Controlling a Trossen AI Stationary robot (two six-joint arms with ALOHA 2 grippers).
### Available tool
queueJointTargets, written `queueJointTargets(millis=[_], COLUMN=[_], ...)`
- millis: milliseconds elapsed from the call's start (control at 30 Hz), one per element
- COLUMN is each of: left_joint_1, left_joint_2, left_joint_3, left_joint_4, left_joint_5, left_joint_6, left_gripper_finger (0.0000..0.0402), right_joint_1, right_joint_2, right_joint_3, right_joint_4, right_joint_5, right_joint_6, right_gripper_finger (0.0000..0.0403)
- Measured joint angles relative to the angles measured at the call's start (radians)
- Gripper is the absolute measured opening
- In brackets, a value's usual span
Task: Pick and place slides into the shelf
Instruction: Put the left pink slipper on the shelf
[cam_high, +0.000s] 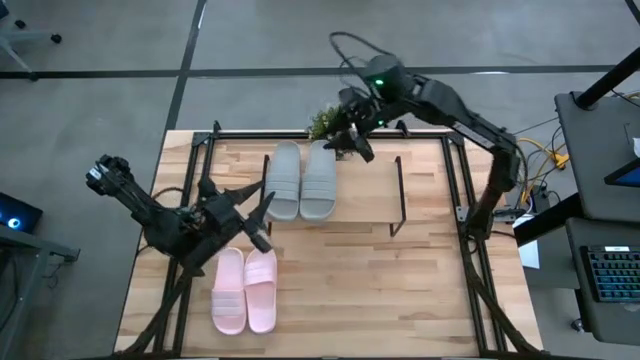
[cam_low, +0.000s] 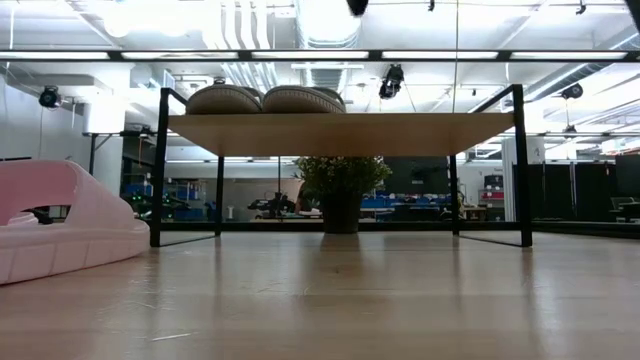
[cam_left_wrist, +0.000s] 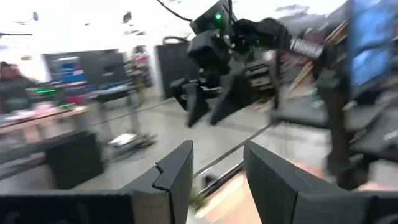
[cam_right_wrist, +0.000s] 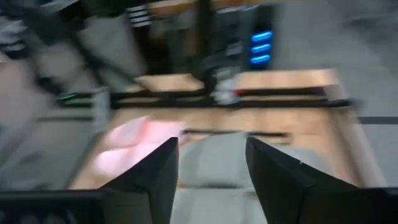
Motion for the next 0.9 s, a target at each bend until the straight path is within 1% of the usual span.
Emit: queueJointTargets(millis=[100,167,233,300,433,467,533,633,700,767,833,900], left_joint_1=[0.0,0.0,-0.001,-0.001,0.003,0.003,0.003,0.003,0.01,0.023,0.032,0.038], left_joint_2=[-0.039,-0.066,-0.103,-0.147,-0.248,-0.268,-0.298,-0.335,-0.357,-0.379,-0.402,-0.427], left_joint_3=[0.0,0.0,-0.002,-0.002,-0.003,-0.003,-0.003,0.014,0.029,0.038,0.04,0.034], left_joint_4=[-0.007,-0.014,-0.045,-0.1,-0.237,-0.263,-0.328,-0.493,-0.579,-0.622,-0.676,-0.769], left_joint_5=[0.11,0.165,0.218,0.297,0.517,0.54,0.545,0.568,0.642,0.726,0.814,0.867], left_joint_6=[-0.036,-0.057,-0.067,-0.128,-0.313,-0.338,-0.346,-0.361,-0.4,-0.437,-0.479,-0.534], left_gripper_finger=[0.0127,0.0127,0.0127,0.0127,0.0128,0.0128,0.0128,0.0128,0.0128,0.0128,0.0128,0.0128], right_joint_1=[0.085,0.149,0.212,0.269,0.375,0.407,0.47,0.574,0.639,0.701,0.755,0.8], right_joint_2=[-0.063,-0.105,-0.143,-0.176,-0.233,-0.242,-0.254,-0.255,-0.252,-0.252,-0.251,-0.251], right_joint_3=[0.023,0.021,0.012,0.005,0.004,0.004,0.003,0.001,-0.005,-0.016,-0.04,-0.08], right_joint_4=[0.005,0.024,0.065,0.102,0.135,0.135,0.134,0.126,0.126,0.127,0.127,0.123], right_joint_5=[0.304,0.45,0.533,0.589,0.667,0.688,0.758,0.924,1.038,1.152,1.269,1.369], right_joint_6=[0.009,0.002,0.026,0.075,0.118,0.117,0.115,0.133,0.133,0.135,0.165,0.212], right_gripper_finger=[0.0151,0.0132,0.0113,0.0097,0.007,0.0065,0.0059,0.0057,0.0058,0.0059,0.006,0.0059])
